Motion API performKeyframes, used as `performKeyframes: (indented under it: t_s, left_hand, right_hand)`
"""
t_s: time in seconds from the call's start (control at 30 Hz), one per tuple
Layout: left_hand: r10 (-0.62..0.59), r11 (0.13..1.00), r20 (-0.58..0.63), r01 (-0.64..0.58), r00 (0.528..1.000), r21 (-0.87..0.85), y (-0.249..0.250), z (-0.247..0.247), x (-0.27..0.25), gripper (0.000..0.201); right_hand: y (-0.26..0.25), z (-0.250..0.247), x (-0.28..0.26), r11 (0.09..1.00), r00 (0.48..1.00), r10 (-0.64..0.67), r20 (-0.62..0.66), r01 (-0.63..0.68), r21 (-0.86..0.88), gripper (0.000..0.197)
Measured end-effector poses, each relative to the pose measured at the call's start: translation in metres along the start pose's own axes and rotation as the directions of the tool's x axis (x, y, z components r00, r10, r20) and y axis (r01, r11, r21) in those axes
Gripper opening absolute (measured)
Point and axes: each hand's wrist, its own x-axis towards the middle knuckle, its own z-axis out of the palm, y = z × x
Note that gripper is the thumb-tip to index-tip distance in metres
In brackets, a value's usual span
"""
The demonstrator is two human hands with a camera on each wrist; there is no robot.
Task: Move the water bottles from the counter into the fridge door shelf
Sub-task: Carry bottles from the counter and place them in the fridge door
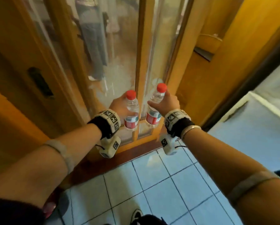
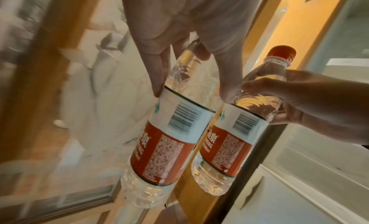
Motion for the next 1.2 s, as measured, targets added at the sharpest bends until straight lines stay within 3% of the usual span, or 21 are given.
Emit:
performKeyframes:
  t_s: [0.27, 0.37, 0.47, 0.53, 0.63, 0.77, 0.97, 1.2]
  left_hand:
    - [0.208, 0.961, 0.252, -0.245, 0.945, 0.127, 0.092, 0.11, 0.055, 0.075]
    - [0.251, 0.935, 0.362, -0.322, 0.898, 0.149, 0.123, 0.15, 0.071, 0.073]
    - [0.323, 0.902, 0.453, -0.415, 0.831, 0.12, 0.154, 0.19, 0.089, 0.048]
    - [0.376, 0.864, 0.509, -0.492, 0.774, 0.109, 0.178, 0.215, 0.097, 0.05]
    - [0.436, 0.803, 0.58, -0.588, 0.688, 0.094, 0.213, 0.248, 0.109, 0.059]
    - [0.463, 0.791, 0.656, -0.612, 0.596, -0.002, 0.255, 0.292, 0.12, 0.066]
    - [0.502, 0.734, 0.744, -0.672, 0.44, -0.098, 0.302, 0.359, 0.11, 0.079]
    - [0.555, 0.625, 0.795, -0.754, 0.246, -0.203, 0.363, 0.44, 0.071, 0.077]
  right_hand:
    - [0.098, -0.085, 0.026, 0.963, 0.942, 0.268, -0.203, -0.252, 0.1, 0.067]
    - [0.13, -0.109, 0.027, 0.936, 0.898, 0.347, -0.27, -0.313, 0.161, 0.066]
    - [0.16, -0.133, 0.025, 0.912, 0.854, 0.396, -0.338, -0.323, 0.252, 0.068]
    - [0.177, -0.152, 0.024, 0.902, 0.818, 0.427, -0.386, -0.354, 0.247, 0.063]
    - [0.198, -0.182, 0.024, 0.866, 0.748, 0.498, -0.439, -0.453, 0.211, 0.054]
    - [0.223, -0.216, 0.02, 0.806, 0.631, 0.577, -0.519, -0.544, 0.233, 0.043]
    - [0.261, -0.254, 0.002, 0.638, 0.431, 0.678, -0.595, -0.747, 0.187, 0.068]
    - [0.308, -0.306, -0.036, 0.557, 0.208, 0.713, -0.669, -0.747, 0.361, 0.053]
